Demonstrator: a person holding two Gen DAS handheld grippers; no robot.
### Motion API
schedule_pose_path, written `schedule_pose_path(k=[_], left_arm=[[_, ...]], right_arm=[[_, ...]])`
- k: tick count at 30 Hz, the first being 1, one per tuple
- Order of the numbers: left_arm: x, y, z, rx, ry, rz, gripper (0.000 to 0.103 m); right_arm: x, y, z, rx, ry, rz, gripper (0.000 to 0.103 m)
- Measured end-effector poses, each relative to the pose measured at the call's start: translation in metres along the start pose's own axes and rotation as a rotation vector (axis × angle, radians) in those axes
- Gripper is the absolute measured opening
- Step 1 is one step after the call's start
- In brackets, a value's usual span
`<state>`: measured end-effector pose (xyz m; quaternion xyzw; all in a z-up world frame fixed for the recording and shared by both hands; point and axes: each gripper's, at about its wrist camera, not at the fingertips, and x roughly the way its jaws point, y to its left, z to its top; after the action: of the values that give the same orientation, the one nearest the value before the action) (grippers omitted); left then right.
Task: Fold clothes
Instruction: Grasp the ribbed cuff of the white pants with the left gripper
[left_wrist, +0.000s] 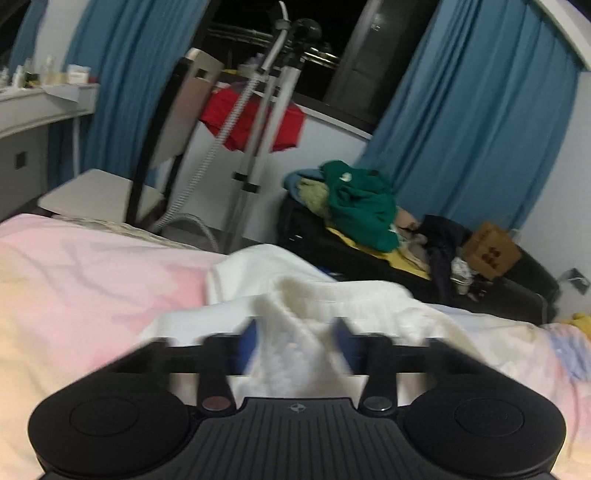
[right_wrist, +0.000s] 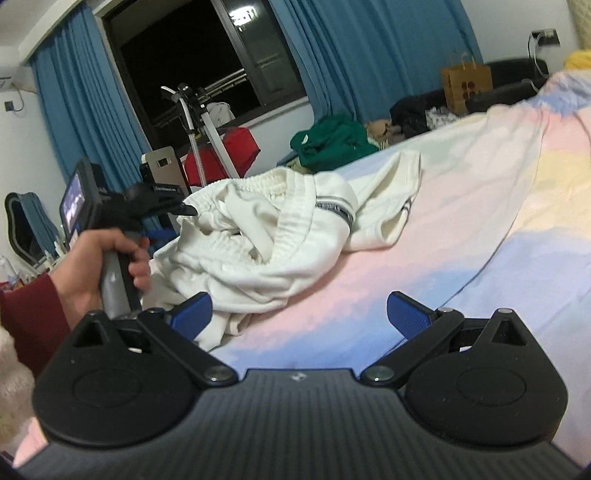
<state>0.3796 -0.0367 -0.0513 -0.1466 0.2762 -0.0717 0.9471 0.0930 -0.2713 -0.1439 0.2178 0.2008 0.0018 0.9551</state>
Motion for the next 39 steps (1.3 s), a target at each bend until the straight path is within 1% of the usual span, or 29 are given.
schedule_pose_path(k=[1,2,5,9,12,14,17,18,19,22,23,25,26,27,28,29,30,31,32,33,34,36,37,39], left_arm=[[-0.006,-0.004,0.002,0.018,-0.008,0.002,0.014],[-0.012,-0.009,0.004,0.037,-0.018,0.002,0.008],[-0.044,-0.021,0.008,0.098,-0.071,-0.035,0.005],[-0.118,-0.032,0.003,0.179,-0.142,-0.105,0.003],[-0.180,-0.032,-0.014,0.217,-0.170,-0.177,0.002],[-0.219,-0.028,-0.033,0.239,-0.180,-0.212,0.002],[-0.262,-0.011,-0.067,0.263,-0.171,-0.222,0.002],[-0.273,-0.002,-0.079,0.255,-0.159,-0.218,0.001],[-0.282,0.010,-0.090,0.237,-0.148,-0.205,0.000],[-0.284,0.042,-0.113,0.245,-0.158,-0.092,0.000],[-0.278,0.053,-0.113,0.219,-0.129,-0.080,0.000],[-0.266,0.073,-0.111,0.169,-0.072,-0.067,0.000],[-0.262,0.079,-0.111,0.173,-0.071,-0.053,0.000],[-0.260,0.083,-0.112,0.177,-0.062,-0.063,0.000],[-0.258,0.087,-0.113,0.180,-0.052,-0.079,0.000],[-0.255,0.090,-0.115,0.187,-0.036,-0.103,0.001],[-0.252,0.092,-0.118,0.194,-0.020,-0.129,0.003],[-0.248,0.092,-0.121,0.231,-0.005,-0.133,0.005],[-0.245,0.088,-0.128,0.289,0.006,-0.130,0.011],[-0.240,0.080,-0.135,0.358,0.011,-0.134,0.020],[-0.236,0.071,-0.142,0.429,0.013,-0.152,0.026],[-0.231,0.054,-0.158,0.569,0.019,-0.192,0.048],[-0.230,0.047,-0.167,0.638,0.024,-0.213,0.052],[-0.224,0.035,-0.183,0.738,0.040,-0.236,0.060]], right_arm=[[0.000,-0.001,-0.001,-0.001,-0.004,-0.002,0.103],[0.000,-0.001,-0.001,-0.005,-0.011,-0.005,0.103],[-0.005,0.001,-0.001,-0.021,-0.042,-0.011,0.103],[-0.015,0.007,0.002,-0.055,-0.094,-0.021,0.103],[-0.026,0.012,0.004,-0.083,-0.143,-0.034,0.103],[-0.035,0.014,0.006,-0.095,-0.175,-0.042,0.103],[-0.048,0.014,0.011,-0.095,-0.195,-0.064,0.102],[-0.052,0.014,0.012,-0.091,-0.197,-0.070,0.100],[-0.056,0.014,0.013,-0.083,-0.196,-0.072,0.100],[-0.064,0.017,0.012,-0.086,-0.178,-0.084,0.100],[-0.063,0.019,0.010,-0.097,-0.162,-0.087,0.099],[-0.057,0.023,0.004,-0.119,-0.102,-0.094,0.099],[-0.050,0.025,0.000,-0.122,-0.056,-0.100,0.098],[-0.041,0.026,-0.003,-0.120,-0.007,-0.106,0.092],[-0.033,0.025,-0.006,-0.110,0.032,-0.118,0.085],[-0.027,0.022,-0.008,-0.090,0.058,-0.137,0.082],[-0.020,0.019,-0.010,-0.071,0.083,-0.156,0.078],[-0.014,0.017,-0.011,-0.051,0.109,-0.175,0.078],[-0.009,0.013,-0.013,-0.024,0.129,-0.192,0.078],[-0.007,0.008,-0.014,0.011,0.138,-0.202,0.078],[-0.006,0.005,-0.016,0.039,0.142,-0.209,0.078],[-0.006,0.005,-0.017,0.063,0.138,-0.216,0.078],[-0.007,0.006,-0.016,0.064,0.131,-0.214,0.078],[-0.008,0.007,-0.015,0.068,0.126,-0.207,0.078]])
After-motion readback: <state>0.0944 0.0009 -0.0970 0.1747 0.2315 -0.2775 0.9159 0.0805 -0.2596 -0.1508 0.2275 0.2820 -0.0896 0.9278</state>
